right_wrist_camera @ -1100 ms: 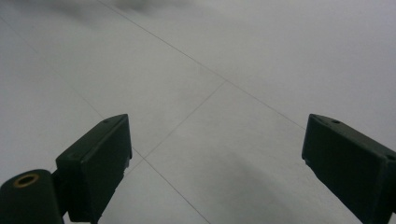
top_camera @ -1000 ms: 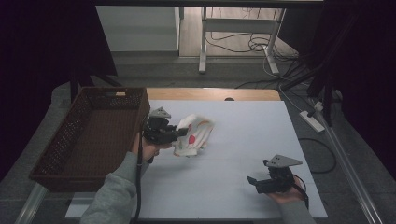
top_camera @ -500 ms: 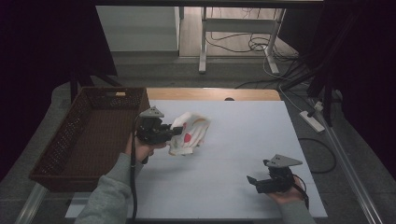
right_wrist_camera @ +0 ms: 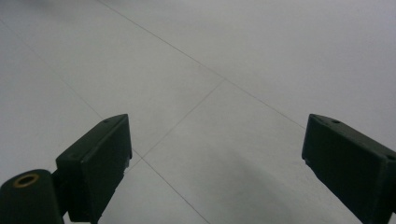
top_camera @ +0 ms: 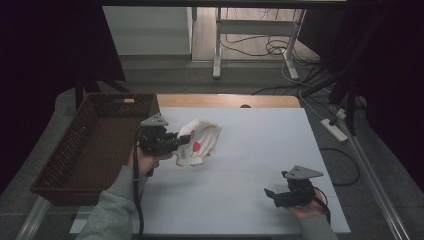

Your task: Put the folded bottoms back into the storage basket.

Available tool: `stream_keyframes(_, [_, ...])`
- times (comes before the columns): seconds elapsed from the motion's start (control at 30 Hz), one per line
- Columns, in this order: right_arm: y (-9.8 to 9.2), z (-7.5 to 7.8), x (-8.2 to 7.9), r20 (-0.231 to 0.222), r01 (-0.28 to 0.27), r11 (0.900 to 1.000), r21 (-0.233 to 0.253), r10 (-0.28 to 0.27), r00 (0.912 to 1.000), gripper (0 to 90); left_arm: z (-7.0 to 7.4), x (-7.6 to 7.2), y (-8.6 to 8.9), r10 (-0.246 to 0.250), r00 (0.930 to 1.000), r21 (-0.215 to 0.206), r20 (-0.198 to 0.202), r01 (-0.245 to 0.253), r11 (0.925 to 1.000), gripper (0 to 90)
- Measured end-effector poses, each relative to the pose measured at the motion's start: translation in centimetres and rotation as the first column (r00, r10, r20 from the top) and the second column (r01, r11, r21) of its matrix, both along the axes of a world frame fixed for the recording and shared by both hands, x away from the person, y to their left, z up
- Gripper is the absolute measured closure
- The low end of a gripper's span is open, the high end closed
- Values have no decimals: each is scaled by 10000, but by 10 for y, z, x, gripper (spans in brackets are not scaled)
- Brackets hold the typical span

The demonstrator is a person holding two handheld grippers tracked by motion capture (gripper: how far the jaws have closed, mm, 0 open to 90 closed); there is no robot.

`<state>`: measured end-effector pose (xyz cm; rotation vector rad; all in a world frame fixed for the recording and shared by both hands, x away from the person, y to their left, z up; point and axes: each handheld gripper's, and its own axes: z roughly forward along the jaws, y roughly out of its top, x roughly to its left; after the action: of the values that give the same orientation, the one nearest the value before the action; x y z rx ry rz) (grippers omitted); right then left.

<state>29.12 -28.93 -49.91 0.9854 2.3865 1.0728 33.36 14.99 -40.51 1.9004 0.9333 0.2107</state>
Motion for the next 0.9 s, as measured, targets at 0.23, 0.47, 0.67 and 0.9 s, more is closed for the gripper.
stream_keyframes(0.23, [0, 0, 0, -24, 51, 10000, -5, -51, 10000, 87, 0, -3, 7, 150, 9999, -29, -3, -150, 9999, 745])
stream_keyframes(0.47, [0, -1, 1, -62, 60, 10000, -13, -60, 10000, 87, 2, -7, 16, 280, 9996, -135, 41, -279, 9995, 745])
stream_keyframes(0.67, [-1, -1, 1, -53, 71, 10000, 15, -71, 10000, 87, 3, -10, 23, 444, 9990, -236, 75, -442, 9987, 745])
stream_keyframes(0.9, [0, -1, 1, -96, 81, 10000, -3, -81, 9999, 87, 4, -11, 32, 608, 9981, -263, 47, -607, 9978, 745])
